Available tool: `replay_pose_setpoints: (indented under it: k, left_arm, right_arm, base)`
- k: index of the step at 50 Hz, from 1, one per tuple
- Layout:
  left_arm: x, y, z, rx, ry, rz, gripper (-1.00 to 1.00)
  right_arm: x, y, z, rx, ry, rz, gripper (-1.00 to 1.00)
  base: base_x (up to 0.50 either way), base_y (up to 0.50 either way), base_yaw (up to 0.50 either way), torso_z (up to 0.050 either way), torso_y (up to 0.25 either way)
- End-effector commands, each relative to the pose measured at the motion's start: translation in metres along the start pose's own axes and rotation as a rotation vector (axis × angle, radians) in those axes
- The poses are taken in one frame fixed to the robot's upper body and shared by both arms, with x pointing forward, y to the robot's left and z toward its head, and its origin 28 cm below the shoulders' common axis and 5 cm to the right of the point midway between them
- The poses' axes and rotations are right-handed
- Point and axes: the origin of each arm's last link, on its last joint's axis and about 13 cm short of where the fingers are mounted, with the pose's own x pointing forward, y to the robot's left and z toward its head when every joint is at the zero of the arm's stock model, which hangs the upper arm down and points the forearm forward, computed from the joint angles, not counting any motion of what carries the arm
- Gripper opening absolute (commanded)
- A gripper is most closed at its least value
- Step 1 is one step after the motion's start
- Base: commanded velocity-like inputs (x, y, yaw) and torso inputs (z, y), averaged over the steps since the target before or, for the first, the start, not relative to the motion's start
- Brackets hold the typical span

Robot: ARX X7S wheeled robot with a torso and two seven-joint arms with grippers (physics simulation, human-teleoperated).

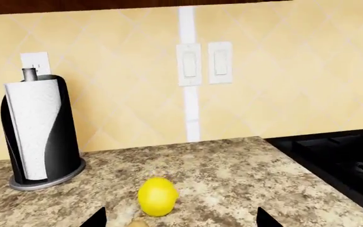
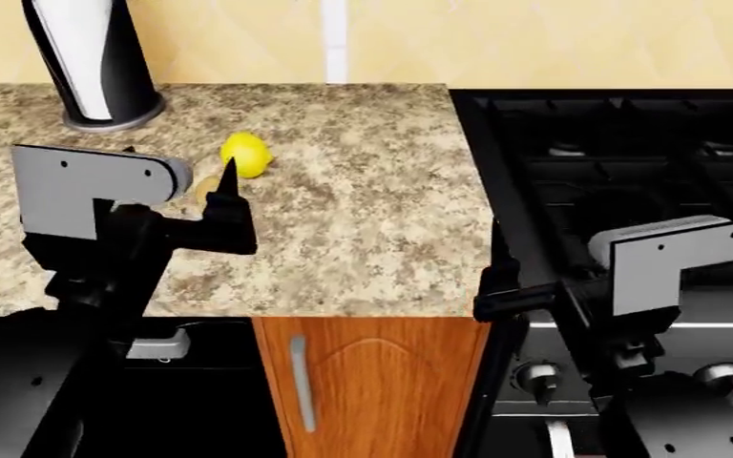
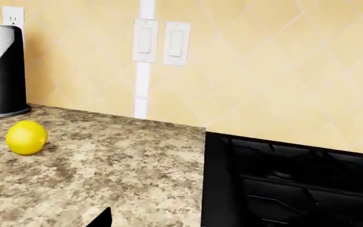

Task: Pick the lemon, kiwi from the counter and place them in the cabinet. Then close the cabinet.

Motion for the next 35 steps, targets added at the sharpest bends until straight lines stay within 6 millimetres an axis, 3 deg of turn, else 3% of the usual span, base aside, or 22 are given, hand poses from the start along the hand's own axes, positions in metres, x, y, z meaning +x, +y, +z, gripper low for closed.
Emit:
replay_pose_setpoints:
  k: [1, 4, 18, 27, 35]
  left_arm:
    - [-0.003, 0.011, 0.030, -0.016, -0.028, -0.013, 1.00]
    - [-0.004, 0.011, 0.032, -0.001, -0.029, -0.016, 1.00]
    - [-0.008, 0.010, 0.047, 0.037, -0.043, -0.045, 1.00]
    - [-0.005, 0.006, 0.058, 0.049, -0.032, -0.094, 1.00]
    - [-0.002, 0.006, 0.069, 0.092, -0.017, -0.110, 1.00]
  right_arm:
    - [0.000, -0.009, 0.031, -0.033, -0.066, 0.037, 1.00]
    - [0.001, -0.009, 0.039, -0.052, -0.085, 0.041, 1.00]
    - [0.003, -0.014, 0.060, -0.078, -0.101, 0.039, 1.00]
    - [0.001, -0.019, 0.071, -0.047, -0.094, 0.025, 1.00]
    - [-0.001, -0.024, 0.075, -0.059, -0.066, -0.001, 1.00]
  base:
    - [0.50, 0.00, 0.00, 0.050, 0.000]
    - [0.50, 0.12, 0.00, 0.050, 0.000]
    - [0.41, 0.01, 0.44, 0.050, 0.000]
    - [0.37, 0.30, 0.00, 0.050, 0.000]
    - [0.00, 0.15, 0.00, 0.050, 0.000]
